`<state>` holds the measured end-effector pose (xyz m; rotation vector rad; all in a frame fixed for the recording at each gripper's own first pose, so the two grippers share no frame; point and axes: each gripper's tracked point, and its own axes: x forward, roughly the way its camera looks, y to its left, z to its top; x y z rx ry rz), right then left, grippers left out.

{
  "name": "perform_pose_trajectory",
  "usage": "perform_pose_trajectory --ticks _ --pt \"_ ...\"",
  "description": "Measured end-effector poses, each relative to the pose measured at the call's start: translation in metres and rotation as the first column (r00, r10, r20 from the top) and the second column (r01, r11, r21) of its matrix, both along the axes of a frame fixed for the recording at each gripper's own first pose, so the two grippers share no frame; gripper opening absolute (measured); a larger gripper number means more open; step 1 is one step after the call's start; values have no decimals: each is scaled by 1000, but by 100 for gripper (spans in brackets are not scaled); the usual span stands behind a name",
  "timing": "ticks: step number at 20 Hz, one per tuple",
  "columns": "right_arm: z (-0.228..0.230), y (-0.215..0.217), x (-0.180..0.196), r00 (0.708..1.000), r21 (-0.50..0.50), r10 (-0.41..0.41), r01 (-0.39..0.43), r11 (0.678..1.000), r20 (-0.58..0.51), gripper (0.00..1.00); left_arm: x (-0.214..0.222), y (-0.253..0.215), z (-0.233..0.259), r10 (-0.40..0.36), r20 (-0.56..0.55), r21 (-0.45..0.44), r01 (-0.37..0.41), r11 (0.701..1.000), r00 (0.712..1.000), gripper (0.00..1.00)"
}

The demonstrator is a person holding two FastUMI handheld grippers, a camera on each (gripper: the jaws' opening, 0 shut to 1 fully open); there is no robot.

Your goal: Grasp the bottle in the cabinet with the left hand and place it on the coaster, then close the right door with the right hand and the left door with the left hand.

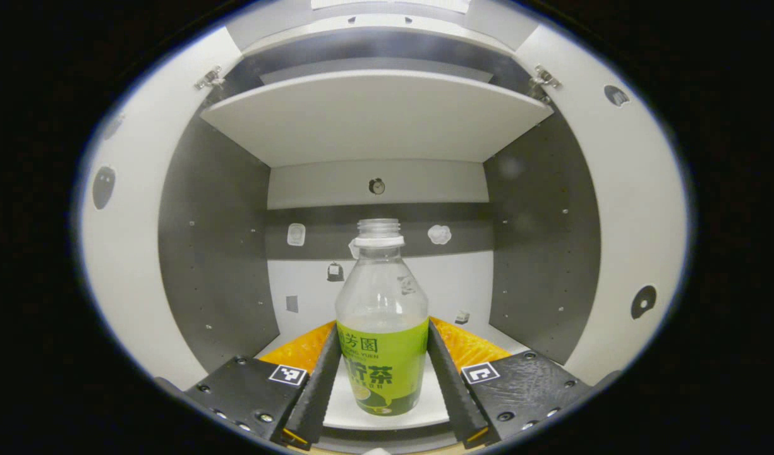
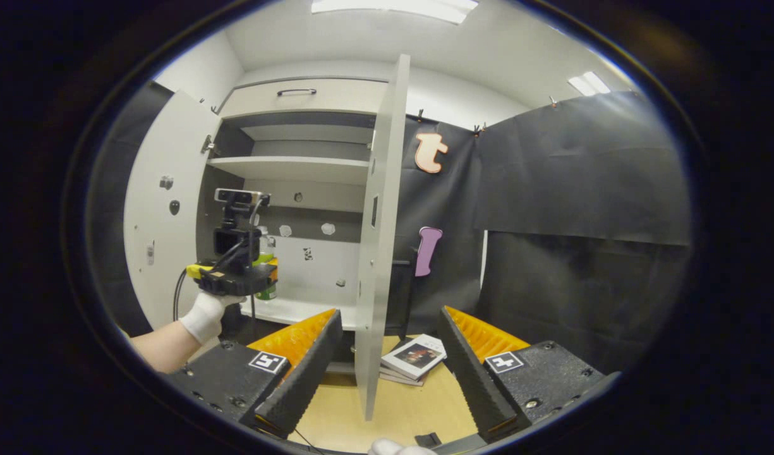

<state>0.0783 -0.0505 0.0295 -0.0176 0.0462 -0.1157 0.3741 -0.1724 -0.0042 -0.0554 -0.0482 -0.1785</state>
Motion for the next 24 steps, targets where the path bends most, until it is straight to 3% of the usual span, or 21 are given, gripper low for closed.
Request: perform_pose_trajectory --ticks 5,10,11,15,16,21,24 --pt "-13 4 -3 1000 -10 0 -1 1000 -9 99 -72 14 -4 -42 33 12 42 999 999 77" --pt "-25 9 -9 1000 -20 6 -6 1000 -19 100 -137 25 -23 -83 65 23 82 996 994 74" --pt "-28 9 -9 1000 -19 7 -8 1000 -23 100 -148 26 -31 -92 53 19 92 996 994 77" --pt "-34 12 -12 1000 -20 10 -11 1000 -19 99 -187 33 -77 -111 24 -1 111 994 994 74" --pt "-38 12 -12 1000 -27 12 -12 1000 -26 99 -196 35 -93 -120 14 5 120 993 993 77" --pt "-61 15 -14 995 -47 23 -28 998 -95 100 -240 29 -168 -202 -12 -9 202 979 979 74" --pt "-74 21 -14 987 -3 52 -53 999 -152 99 -263 18 -214 -243 -43 -32 241 970 969 77"
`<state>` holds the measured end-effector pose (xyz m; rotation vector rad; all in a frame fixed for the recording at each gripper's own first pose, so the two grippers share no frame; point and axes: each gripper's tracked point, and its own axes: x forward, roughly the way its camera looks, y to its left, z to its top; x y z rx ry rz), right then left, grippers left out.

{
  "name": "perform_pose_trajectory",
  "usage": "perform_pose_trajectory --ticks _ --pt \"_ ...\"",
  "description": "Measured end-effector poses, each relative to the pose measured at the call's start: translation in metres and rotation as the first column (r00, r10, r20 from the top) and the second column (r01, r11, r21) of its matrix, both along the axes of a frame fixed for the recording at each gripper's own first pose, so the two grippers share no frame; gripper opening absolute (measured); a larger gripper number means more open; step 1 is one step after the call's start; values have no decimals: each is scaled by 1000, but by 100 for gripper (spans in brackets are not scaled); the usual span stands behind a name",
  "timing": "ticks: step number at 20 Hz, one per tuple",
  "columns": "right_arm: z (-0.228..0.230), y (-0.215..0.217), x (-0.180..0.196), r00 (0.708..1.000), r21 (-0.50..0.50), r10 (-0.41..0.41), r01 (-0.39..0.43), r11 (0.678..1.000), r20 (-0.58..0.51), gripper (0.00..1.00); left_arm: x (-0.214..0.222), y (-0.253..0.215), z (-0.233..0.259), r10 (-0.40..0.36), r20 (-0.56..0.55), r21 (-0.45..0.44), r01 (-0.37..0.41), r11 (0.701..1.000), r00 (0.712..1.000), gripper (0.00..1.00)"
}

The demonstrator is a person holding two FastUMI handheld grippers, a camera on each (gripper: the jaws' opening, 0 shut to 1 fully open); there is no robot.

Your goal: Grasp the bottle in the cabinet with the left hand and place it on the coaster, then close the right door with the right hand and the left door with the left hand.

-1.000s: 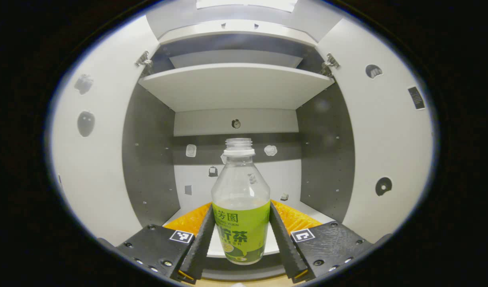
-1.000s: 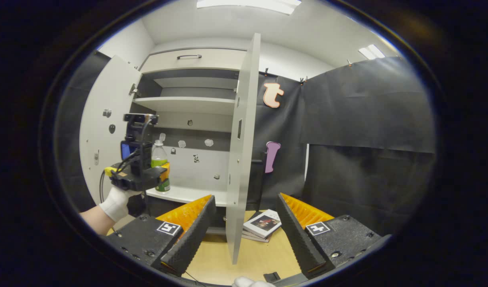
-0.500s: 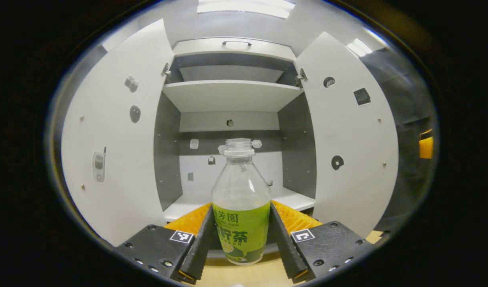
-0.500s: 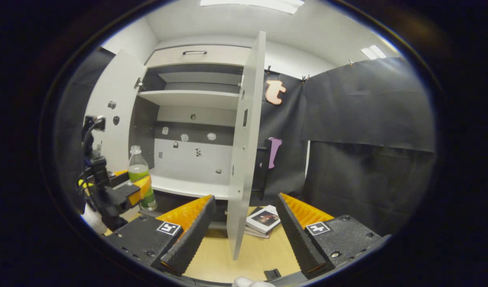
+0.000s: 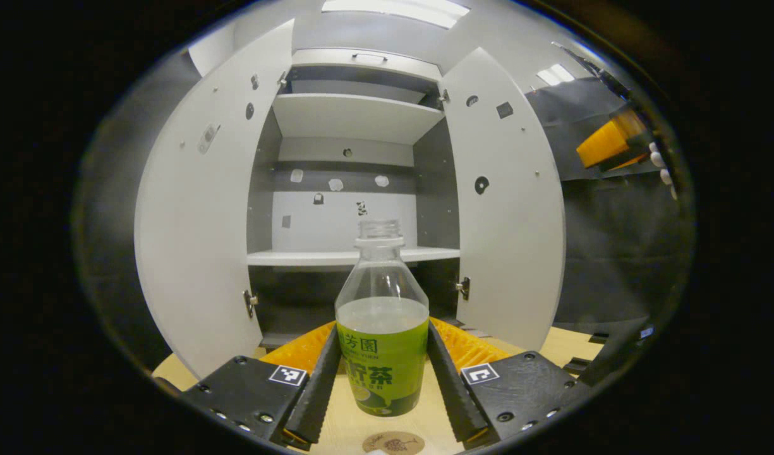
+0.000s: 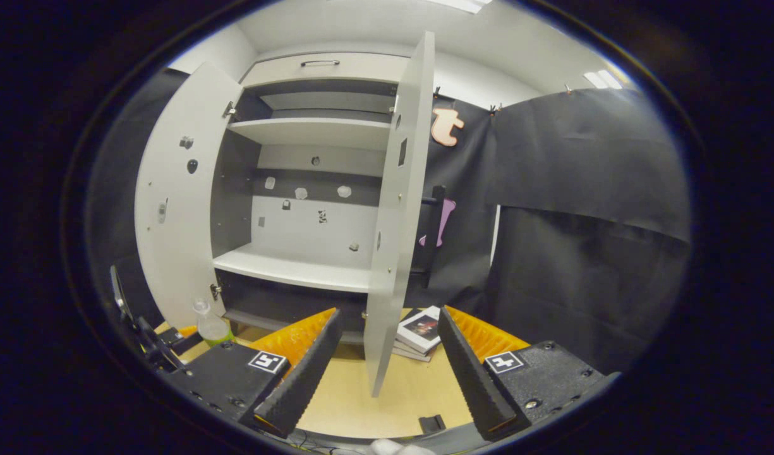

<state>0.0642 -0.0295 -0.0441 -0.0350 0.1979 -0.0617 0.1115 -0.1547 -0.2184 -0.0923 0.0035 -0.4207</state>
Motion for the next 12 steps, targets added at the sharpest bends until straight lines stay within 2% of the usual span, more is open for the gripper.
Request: perform_pose_trajectory --ticks 1,2,4,6,7,12 --pt "-2 1 0 1000 2 4 -4 1000 -15 99 -6 -4 -14 -6 -3 0 6 1000 1000 74" --pt "-4 1 0 1000 0 7 -7 1000 -26 99 -12 -8 -27 -17 -12 0 17 1000 1000 78" --pt "-5 2 0 999 -8 10 -10 1000 -42 100 -19 -15 -53 -28 -20 18 28 999 999 74" --pt "-1 0 -1 999 -13 2 -3 1000 -35 100 -25 -19 -77 -35 -29 48 37 998 999 74" --pt "-1 1 -2 999 -14 4 -5 1000 -38 99 -27 -19 -86 -35 -35 55 37 998 999 77" --pt "-1 3 -4 998 -36 14 -16 999 -60 99 -26 -16 -121 -21 -58 53 24 998 998 75"
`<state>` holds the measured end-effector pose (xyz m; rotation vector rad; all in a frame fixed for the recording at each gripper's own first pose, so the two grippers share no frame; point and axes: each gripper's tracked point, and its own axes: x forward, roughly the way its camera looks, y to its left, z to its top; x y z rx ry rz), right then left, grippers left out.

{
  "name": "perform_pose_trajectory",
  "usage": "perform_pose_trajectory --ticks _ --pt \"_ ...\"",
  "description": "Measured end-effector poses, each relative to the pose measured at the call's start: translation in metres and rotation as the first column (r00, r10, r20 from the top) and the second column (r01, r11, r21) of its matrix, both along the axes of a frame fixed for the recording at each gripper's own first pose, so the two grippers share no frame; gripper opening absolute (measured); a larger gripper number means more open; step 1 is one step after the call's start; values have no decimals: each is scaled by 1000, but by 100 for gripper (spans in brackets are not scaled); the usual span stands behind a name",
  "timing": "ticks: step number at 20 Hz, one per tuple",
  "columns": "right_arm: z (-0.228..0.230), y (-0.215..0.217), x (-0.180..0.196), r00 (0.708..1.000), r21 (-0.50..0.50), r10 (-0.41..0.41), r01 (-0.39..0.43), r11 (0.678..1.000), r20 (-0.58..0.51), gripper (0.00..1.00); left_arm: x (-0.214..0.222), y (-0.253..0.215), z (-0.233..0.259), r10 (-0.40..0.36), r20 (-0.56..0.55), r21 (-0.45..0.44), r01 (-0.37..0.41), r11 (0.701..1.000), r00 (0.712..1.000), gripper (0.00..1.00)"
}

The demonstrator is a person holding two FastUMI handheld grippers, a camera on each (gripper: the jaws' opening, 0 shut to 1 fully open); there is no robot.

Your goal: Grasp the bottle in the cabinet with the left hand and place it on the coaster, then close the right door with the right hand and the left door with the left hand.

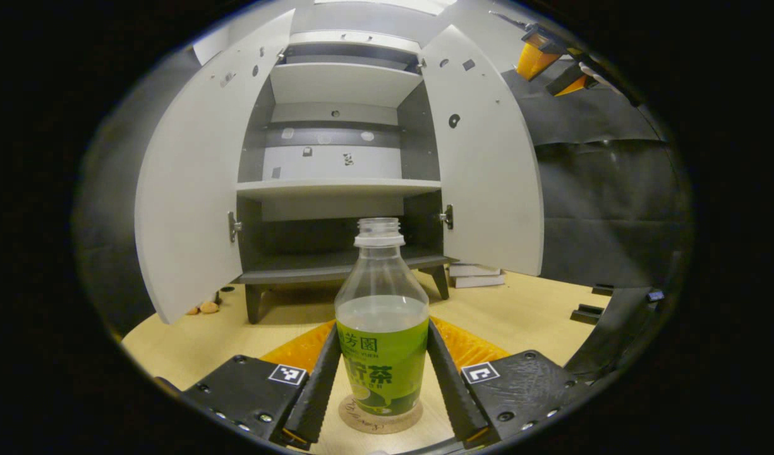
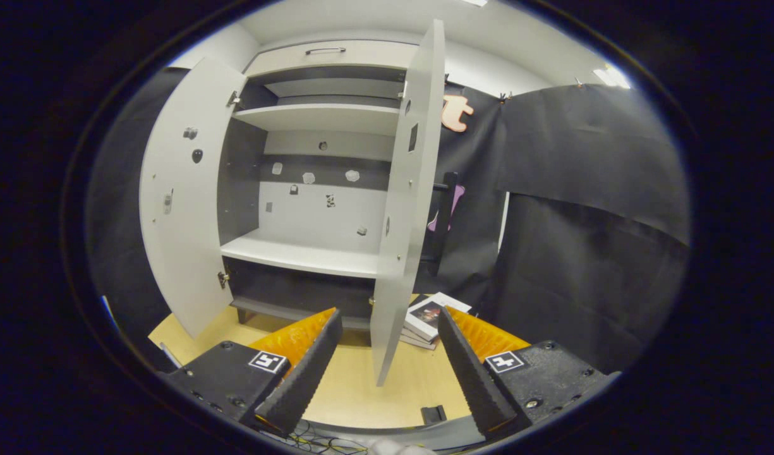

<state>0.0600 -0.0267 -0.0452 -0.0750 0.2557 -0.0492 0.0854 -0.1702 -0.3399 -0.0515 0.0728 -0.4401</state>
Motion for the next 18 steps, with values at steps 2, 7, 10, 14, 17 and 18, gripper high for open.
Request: perform_pose_trajectory --ticks 2,7,10,14,17,18 --pt "0 2 -1 1000 -12 6 -6 1000 1 99 0 2 -6 8 1 -9 -8 1000 1000 78" --pt "-2 8 -1 1000 -19 27 -27 999 -13 100 -9 2 -15 10 11 -1 -10 1000 1000 80" --pt "-3 11 -1 999 -23 34 -35 999 -15 99 -10 1 -15 6 1 -3 -6 1000 1000 80" --pt "-6 12 -3 999 -16 40 -40 999 -21 100 -14 3 -1 7 19 20 -7 1000 1000 93" --pt "-6 10 -4 999 1 38 -38 999 -12 100 -10 9 25 32 39 24 -33 999 999 98" --pt "-6 9 -4 999 7 38 -38 999 -8 99 -10 9 36 42 41 11 -42 999 998 98"
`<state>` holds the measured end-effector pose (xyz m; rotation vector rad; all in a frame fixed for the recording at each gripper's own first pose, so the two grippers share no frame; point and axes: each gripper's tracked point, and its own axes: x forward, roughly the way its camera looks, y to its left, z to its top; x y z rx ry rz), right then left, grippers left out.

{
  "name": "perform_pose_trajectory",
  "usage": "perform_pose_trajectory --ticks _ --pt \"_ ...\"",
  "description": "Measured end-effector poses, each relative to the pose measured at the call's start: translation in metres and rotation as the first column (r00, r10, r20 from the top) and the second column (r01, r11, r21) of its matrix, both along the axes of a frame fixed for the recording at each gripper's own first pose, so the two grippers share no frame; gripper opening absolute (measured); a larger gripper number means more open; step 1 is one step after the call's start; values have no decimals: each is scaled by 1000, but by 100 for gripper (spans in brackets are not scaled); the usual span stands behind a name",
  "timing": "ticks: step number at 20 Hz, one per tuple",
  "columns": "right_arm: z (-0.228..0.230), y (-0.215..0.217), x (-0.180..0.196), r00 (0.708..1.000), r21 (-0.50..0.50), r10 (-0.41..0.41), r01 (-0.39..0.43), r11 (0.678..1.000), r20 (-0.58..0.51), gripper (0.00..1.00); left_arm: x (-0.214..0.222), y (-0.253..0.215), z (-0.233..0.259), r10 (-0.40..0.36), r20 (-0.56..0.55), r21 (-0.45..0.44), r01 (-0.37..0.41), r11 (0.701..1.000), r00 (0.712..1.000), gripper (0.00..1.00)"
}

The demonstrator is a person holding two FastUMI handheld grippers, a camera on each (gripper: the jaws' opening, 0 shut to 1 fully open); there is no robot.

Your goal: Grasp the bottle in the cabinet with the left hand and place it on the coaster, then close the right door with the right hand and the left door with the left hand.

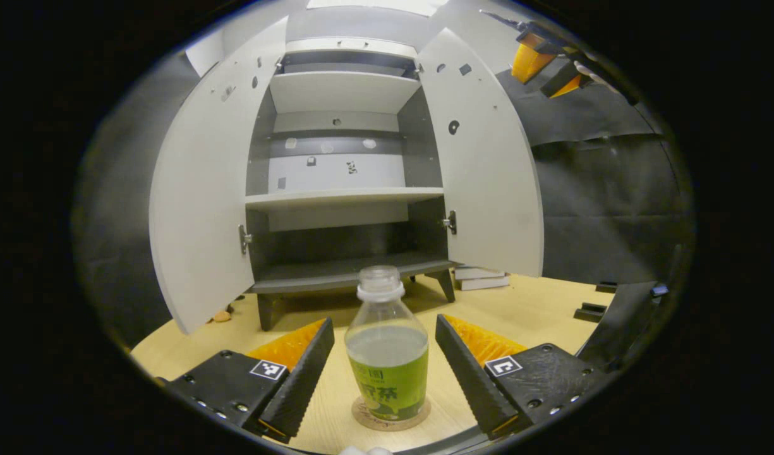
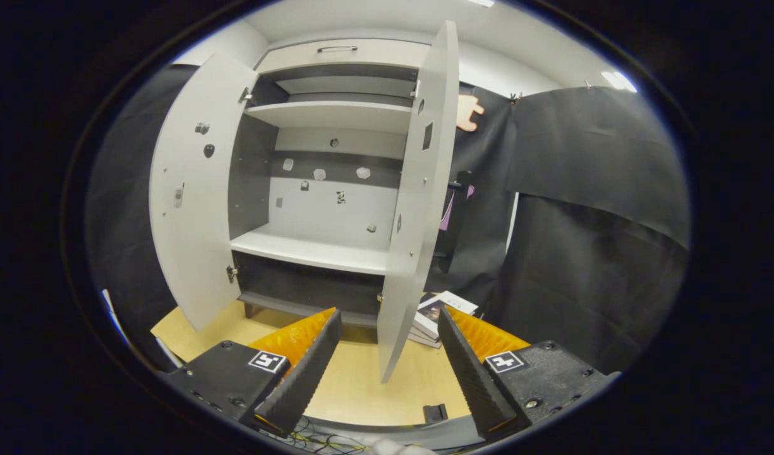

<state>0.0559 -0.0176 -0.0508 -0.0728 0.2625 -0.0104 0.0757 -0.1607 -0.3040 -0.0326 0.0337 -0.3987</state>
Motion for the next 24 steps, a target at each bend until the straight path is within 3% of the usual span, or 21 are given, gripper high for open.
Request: perform_pose_trajectory --ticks 5,9,16,20,24 --pt "1 -5 -5 999 25 -9 8 1000 35 100 9 1 88 11 74 -8 -11 1000 997 100" --pt "8 -10 -6 996 48 -19 15 999 84 99 0 0 143 -36 31 -6 36 999 999 98" --pt "12 -30 -2 985 108 -62 45 993 158 99 -17 72 230 131 54 14 -132 991 990 97" --pt "6 -46 3 983 138 -90 68 988 160 99 -38 114 240 225 29 48 -227 973 974 97" --pt "8 -76 15 977 107 -129 112 988 171 100 -56 132 228 285 -25 84 -282 956 958 98"
